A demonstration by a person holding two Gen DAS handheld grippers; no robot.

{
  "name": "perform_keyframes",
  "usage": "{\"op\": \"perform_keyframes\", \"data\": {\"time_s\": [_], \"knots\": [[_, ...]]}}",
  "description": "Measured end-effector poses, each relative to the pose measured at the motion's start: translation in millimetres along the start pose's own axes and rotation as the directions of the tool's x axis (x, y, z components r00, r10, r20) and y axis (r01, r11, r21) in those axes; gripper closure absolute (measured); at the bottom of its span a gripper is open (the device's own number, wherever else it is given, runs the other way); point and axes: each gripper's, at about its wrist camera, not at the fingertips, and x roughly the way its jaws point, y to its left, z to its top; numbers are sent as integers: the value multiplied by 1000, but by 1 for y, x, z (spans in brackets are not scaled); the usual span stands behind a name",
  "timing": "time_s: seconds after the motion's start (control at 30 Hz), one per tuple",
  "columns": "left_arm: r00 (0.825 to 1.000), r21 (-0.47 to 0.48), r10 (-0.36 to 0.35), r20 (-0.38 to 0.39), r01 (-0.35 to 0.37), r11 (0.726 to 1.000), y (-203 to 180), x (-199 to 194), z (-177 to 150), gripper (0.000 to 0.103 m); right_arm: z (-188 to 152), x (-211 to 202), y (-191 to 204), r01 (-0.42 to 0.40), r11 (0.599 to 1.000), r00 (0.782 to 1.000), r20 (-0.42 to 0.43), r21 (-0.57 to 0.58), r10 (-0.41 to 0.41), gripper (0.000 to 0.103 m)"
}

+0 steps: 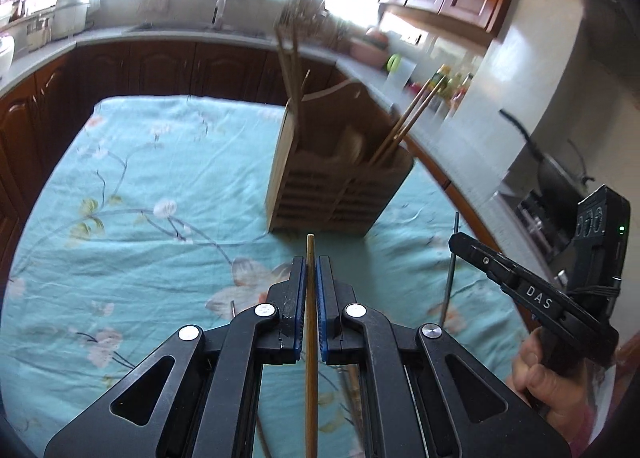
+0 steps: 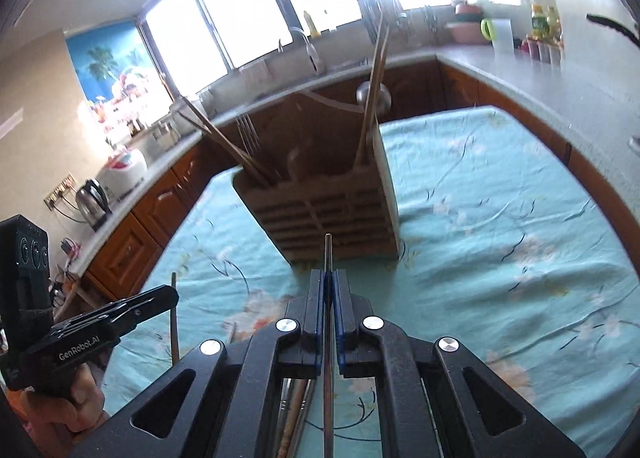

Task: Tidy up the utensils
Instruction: 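Lift the wooden chopstick with the left tool while the right tool carries the metal one to the holder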

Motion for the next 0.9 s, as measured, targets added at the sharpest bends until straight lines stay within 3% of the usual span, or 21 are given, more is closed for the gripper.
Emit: {"op": "perform_keyframes", "data": {"time_s": [0.37,0.9], "knots": [[990,8,-31,134,30,1000,-12,-54,16,99,22,-50,9,-26,1000,991,132,-15,28,99],[979,4,-30,203,30,1000,-13,-69,35,99,45,-66,2,-31,999,978,205,-8,32,99]]}}
